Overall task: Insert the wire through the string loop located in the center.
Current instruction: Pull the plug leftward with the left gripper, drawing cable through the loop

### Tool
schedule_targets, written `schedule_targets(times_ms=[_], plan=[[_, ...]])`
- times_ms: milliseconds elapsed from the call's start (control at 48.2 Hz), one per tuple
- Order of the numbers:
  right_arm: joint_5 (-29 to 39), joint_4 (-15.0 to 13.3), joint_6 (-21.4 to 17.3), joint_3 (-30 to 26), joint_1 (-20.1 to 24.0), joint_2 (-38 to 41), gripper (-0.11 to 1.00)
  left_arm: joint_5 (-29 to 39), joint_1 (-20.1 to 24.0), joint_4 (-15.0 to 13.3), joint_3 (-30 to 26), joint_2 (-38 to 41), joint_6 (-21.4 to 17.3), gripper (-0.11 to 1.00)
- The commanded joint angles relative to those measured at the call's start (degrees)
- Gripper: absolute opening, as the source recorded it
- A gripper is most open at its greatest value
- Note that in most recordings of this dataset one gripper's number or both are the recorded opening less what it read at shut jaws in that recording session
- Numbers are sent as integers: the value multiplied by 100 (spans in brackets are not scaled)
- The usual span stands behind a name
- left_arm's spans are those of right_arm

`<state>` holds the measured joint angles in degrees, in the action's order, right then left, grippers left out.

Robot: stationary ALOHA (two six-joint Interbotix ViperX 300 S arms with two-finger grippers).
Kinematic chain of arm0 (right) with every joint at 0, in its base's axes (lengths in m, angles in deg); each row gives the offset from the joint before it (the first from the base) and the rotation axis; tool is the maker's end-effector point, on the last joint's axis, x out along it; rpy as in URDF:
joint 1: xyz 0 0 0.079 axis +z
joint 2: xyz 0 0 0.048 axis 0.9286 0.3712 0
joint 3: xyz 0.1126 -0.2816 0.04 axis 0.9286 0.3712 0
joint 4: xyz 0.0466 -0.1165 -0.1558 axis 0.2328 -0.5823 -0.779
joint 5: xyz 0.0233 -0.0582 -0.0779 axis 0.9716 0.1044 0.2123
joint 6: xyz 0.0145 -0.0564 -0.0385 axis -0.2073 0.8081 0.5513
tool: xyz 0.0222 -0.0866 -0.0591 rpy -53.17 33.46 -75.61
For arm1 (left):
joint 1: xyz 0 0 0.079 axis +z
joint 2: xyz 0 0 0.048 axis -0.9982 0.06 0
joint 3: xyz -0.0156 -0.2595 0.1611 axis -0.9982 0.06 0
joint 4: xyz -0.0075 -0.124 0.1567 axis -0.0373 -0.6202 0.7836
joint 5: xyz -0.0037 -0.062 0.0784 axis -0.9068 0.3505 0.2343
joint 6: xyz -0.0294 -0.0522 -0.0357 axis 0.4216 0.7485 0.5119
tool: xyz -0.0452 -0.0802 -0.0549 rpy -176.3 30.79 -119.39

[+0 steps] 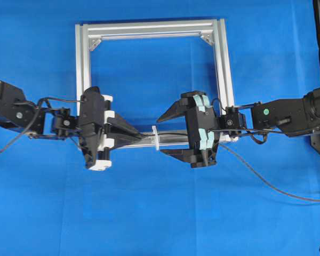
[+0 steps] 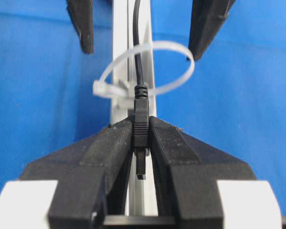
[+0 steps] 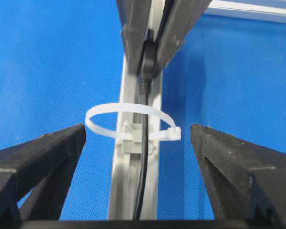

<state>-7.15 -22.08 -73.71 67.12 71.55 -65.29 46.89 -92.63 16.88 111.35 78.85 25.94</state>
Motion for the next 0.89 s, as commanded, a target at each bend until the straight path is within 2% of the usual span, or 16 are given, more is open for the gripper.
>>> schedule_targets(times_ms=[0, 540, 872], plan=[[-26, 9, 0, -97, -9, -79, 97, -35, 0, 18, 158, -325, 18, 8], [-18, 9, 0, -105, -9, -79, 97, -62, -193, 18, 1916, -1731, 79, 8], [-18, 9, 0, -105, -9, -79, 97, 158, -343, 18, 2443, -2180, 88, 8]])
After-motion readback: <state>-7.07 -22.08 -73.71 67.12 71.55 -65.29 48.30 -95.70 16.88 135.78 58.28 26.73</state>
